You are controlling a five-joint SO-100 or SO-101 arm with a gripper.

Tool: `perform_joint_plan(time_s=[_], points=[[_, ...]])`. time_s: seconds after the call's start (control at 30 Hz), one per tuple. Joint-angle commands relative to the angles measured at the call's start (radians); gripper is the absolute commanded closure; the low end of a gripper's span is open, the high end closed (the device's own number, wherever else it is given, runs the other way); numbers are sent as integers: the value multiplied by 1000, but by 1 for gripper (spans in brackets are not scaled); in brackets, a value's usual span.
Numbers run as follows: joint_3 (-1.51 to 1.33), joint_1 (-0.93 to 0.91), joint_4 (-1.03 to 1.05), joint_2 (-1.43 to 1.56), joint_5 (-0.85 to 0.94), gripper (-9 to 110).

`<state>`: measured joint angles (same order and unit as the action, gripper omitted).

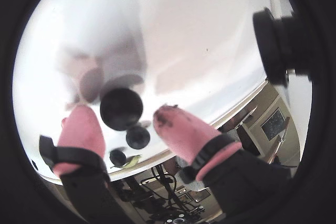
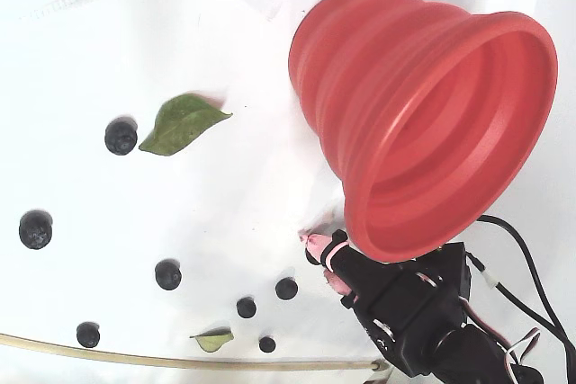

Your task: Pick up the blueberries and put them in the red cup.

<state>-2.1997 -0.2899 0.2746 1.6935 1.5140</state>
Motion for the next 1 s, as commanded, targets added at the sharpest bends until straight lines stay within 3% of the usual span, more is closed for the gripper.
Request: perform_joint_plan(time_s=[0.0,0.97], points=[[21,-29,-8,6,-5,81],[38,-31,-69,-51,-3,87]])
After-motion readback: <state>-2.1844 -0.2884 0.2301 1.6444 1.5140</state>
